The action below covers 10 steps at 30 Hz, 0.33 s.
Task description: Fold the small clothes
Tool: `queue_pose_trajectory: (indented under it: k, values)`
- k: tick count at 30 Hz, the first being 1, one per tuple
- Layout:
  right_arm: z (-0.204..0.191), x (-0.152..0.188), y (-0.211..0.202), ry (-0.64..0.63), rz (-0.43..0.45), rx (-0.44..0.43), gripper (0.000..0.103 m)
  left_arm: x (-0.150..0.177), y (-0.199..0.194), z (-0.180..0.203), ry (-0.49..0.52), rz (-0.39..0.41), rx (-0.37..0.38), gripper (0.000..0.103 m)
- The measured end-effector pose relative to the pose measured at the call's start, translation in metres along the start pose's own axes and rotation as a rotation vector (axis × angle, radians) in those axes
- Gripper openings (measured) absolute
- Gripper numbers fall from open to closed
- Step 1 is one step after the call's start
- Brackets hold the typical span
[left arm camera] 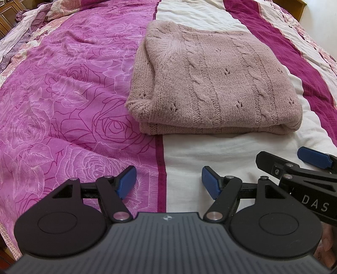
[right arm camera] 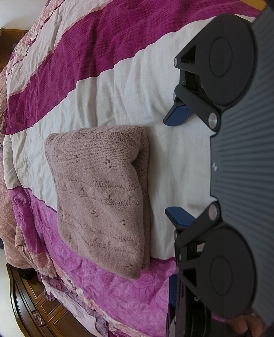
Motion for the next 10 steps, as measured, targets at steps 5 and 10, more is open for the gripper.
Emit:
queue_pose_trajectory:
  k: [5, 10]
  values:
    - [0.0003, -0.0002, -0.0001, 0.000, 0.000, 0.000, 0.085, -0.0001, -0.0004, 0.0000, 0.000, -0.001, 0.000, 0.075]
    - [0.0003, -0.0002, -0.0001, 0.000, 0.000, 0.000, 0.085, 0.0013, -0.0013, -0.0001, 0.000, -0.005, 0.004, 0.075]
Point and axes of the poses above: each gripper's, at about its wrist camera, not at the fingertips, and y roughly the way its jaws point, z to its right, x to its underside, the point moved 9 cm from there along y, roughly the way its jaws point, and after that the axes turned 5 degrees about y, right-handed, at the moved point
